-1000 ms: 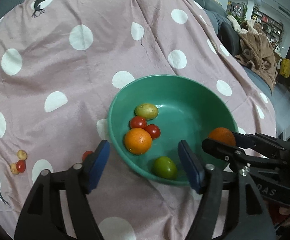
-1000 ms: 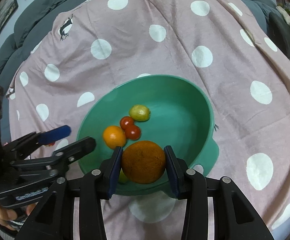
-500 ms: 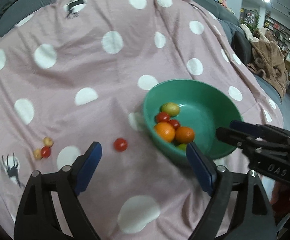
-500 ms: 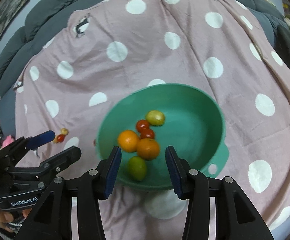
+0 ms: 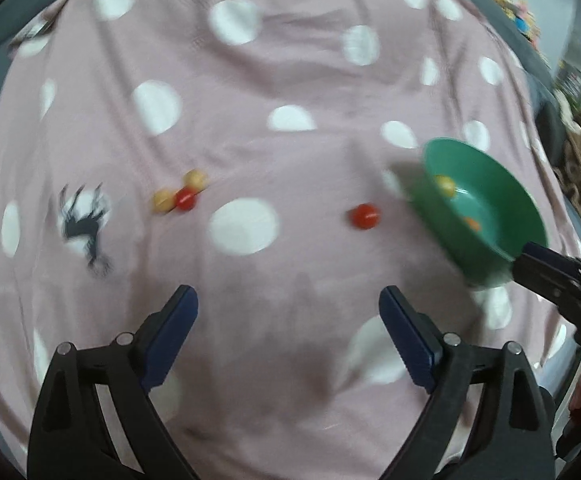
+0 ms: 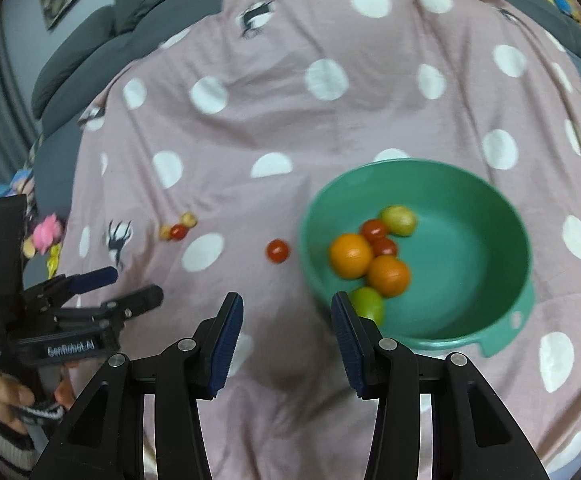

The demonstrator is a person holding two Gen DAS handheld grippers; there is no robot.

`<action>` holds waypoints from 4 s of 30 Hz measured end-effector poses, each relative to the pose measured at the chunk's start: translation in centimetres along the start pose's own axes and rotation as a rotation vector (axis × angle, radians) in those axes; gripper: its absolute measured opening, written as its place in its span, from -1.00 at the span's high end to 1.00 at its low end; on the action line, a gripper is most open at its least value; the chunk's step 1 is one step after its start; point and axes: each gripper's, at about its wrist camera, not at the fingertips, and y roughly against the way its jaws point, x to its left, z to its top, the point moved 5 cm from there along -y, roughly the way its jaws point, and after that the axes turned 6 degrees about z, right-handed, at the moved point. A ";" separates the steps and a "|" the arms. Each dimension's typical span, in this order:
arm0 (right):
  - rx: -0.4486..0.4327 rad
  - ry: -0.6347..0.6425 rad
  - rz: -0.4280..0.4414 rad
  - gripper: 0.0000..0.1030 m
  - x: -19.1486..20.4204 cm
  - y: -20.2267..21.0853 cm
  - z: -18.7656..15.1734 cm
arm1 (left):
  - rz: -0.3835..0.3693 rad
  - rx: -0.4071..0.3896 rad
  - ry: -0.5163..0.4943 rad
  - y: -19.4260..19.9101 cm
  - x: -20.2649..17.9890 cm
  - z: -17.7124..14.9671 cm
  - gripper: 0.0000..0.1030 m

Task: Organize fruits
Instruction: 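Move both grippers back over the remaining fruits on the sheet, then grasp a cherry tomato with the left gripper while the right gripper grasps another tomato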

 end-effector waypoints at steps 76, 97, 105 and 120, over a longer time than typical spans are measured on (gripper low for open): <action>0.224 0.042 0.126 0.53 3.6 -16.8 2.8 | 0.123 0.121 0.036 -15.9 7.0 8.5 0.52; 0.294 0.260 0.153 0.51 9.9 -25.1 8.0 | 0.022 0.055 0.112 -11.6 10.9 8.3 0.52; 0.270 0.242 0.170 0.51 10.9 -26.9 8.5 | 0.009 0.066 0.130 -11.6 11.5 8.1 0.52; 0.228 0.218 0.192 0.47 12.8 -28.2 8.7 | -0.002 0.048 0.152 -10.4 12.6 8.0 0.53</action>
